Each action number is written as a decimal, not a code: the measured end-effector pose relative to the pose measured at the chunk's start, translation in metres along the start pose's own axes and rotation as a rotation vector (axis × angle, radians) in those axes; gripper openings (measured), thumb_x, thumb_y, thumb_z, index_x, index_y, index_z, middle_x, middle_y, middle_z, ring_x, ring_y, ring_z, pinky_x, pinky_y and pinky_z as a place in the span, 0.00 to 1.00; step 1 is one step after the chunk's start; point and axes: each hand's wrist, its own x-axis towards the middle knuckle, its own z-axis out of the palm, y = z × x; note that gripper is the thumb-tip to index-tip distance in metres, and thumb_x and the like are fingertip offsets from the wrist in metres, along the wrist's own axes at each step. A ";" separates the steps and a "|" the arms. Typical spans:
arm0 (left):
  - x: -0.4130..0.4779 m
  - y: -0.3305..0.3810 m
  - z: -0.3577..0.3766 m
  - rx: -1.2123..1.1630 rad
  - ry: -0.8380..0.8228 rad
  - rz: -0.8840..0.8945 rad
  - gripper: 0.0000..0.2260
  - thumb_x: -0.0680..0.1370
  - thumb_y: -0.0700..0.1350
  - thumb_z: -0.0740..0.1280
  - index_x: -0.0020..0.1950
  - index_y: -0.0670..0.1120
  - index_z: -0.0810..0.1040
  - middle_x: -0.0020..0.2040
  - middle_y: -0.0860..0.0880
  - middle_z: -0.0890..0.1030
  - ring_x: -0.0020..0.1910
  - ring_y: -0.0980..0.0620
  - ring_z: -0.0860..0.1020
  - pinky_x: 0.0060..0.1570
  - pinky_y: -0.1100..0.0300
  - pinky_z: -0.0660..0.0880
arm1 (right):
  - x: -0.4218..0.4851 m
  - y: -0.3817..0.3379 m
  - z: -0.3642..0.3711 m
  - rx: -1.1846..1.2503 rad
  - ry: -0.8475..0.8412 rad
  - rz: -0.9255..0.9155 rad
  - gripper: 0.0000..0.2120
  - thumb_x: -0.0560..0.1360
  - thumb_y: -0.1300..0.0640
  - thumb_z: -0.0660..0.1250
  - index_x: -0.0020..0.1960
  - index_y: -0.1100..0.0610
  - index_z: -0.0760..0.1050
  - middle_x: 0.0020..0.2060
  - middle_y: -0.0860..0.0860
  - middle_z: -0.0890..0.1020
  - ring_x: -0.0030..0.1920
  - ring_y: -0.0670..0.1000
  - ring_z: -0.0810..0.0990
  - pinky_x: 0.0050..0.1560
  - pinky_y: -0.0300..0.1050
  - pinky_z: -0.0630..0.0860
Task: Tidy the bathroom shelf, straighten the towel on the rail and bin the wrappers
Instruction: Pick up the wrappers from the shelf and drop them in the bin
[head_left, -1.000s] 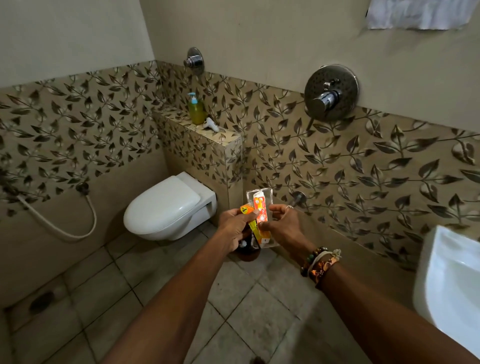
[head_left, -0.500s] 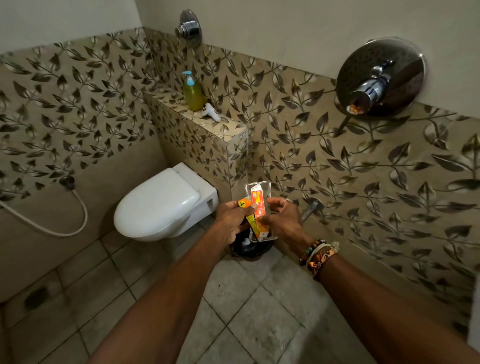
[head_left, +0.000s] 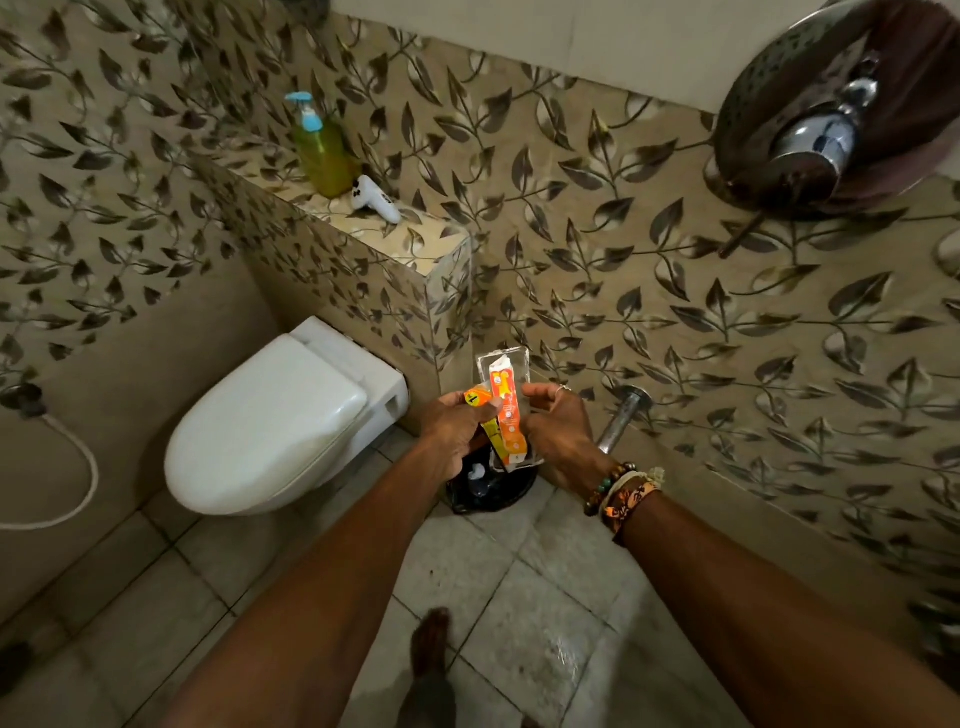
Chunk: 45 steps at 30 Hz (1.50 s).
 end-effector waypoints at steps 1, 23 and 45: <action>0.011 0.004 -0.002 0.010 -0.018 -0.011 0.12 0.76 0.35 0.72 0.59 0.38 0.78 0.48 0.41 0.83 0.43 0.46 0.81 0.49 0.50 0.80 | 0.008 0.000 0.006 -0.006 0.017 0.008 0.22 0.68 0.62 0.78 0.60 0.57 0.77 0.54 0.50 0.82 0.49 0.47 0.82 0.48 0.49 0.83; 0.237 -0.081 -0.031 0.131 -0.057 -0.159 0.13 0.76 0.38 0.72 0.60 0.38 0.79 0.55 0.38 0.83 0.56 0.38 0.81 0.60 0.40 0.77 | 0.165 0.118 0.069 0.093 0.059 0.170 0.09 0.71 0.62 0.75 0.49 0.54 0.78 0.46 0.51 0.84 0.47 0.51 0.84 0.49 0.50 0.82; 0.490 -0.295 -0.061 0.137 0.022 -0.206 0.05 0.74 0.35 0.73 0.46 0.43 0.81 0.45 0.40 0.83 0.49 0.41 0.81 0.59 0.36 0.76 | 0.367 0.405 0.139 0.044 0.032 0.237 0.13 0.74 0.68 0.70 0.51 0.53 0.75 0.44 0.47 0.81 0.46 0.48 0.82 0.50 0.49 0.82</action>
